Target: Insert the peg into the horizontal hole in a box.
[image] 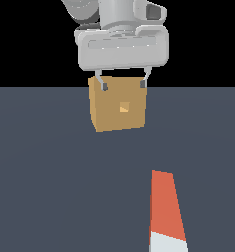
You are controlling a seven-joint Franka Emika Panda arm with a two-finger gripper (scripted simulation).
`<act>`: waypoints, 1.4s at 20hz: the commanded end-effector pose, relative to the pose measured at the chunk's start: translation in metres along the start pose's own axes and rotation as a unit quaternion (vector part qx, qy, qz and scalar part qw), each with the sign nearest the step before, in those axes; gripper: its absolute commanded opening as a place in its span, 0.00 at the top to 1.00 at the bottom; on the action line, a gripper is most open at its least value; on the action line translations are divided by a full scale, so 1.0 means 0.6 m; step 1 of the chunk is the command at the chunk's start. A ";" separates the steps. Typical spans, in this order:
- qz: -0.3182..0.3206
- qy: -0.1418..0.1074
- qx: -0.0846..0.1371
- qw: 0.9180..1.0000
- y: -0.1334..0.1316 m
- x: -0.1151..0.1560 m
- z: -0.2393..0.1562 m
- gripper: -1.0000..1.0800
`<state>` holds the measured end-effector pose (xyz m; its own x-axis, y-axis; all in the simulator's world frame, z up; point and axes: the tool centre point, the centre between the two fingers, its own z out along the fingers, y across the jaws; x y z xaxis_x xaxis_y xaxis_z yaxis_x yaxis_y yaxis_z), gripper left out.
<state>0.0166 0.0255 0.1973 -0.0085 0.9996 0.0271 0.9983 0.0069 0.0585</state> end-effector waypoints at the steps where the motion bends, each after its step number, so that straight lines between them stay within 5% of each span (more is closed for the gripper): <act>1: 0.000 0.000 0.000 1.000 0.000 0.000 0.000 0.04; 10: 0.020 -0.003 0.004 1.000 0.012 -0.068 0.031 0.04; 28: 0.123 -0.016 0.024 0.992 0.032 -0.412 0.182 0.04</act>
<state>0.0432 -0.2068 0.0882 0.2263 0.9740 0.0037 0.9740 -0.2263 0.0079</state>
